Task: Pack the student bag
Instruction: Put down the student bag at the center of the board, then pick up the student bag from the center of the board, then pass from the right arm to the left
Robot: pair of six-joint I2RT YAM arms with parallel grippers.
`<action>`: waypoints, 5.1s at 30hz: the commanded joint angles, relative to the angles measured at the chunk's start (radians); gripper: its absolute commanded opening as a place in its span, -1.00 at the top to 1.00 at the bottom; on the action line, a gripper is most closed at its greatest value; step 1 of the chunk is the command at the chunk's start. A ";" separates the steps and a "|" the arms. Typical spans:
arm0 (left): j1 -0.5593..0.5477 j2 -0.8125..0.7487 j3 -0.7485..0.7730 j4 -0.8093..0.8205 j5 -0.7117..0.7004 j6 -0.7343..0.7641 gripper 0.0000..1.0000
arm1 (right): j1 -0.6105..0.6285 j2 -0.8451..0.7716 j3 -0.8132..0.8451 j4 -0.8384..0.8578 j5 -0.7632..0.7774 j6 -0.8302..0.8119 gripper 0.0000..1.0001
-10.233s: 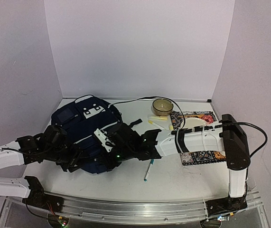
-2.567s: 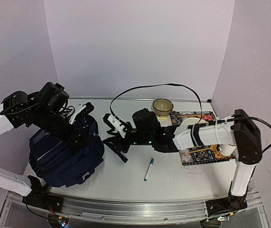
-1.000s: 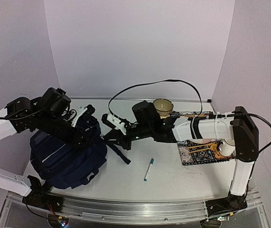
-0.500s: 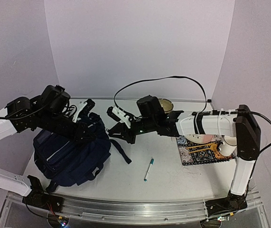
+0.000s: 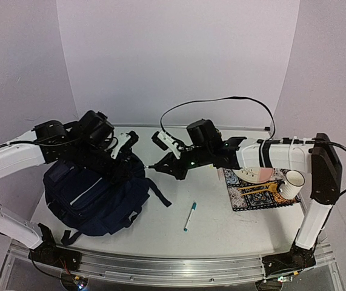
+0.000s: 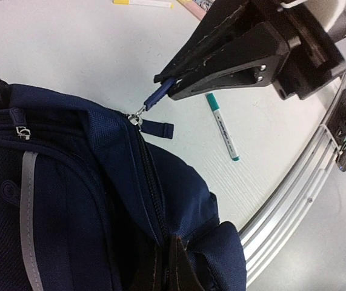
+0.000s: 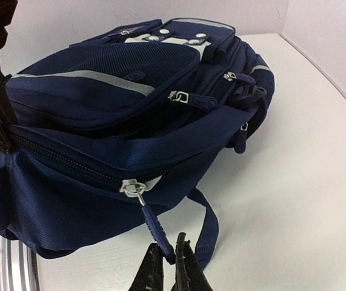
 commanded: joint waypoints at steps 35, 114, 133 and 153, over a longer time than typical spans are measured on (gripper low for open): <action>-0.003 -0.287 -0.293 0.175 -0.290 -0.325 -0.06 | 0.270 0.057 -0.006 -0.071 0.232 0.262 0.79; -0.003 -0.422 -0.366 0.109 -0.489 -0.656 -0.15 | 0.149 0.431 0.235 0.725 -0.098 1.305 0.34; 0.039 -0.268 -0.441 0.246 -0.525 -0.605 -0.29 | 0.129 0.286 0.096 0.646 -0.056 1.188 1.00; 0.049 0.055 -0.133 0.507 -0.212 -0.317 -0.39 | 0.120 -0.106 -0.263 0.725 0.014 1.090 1.00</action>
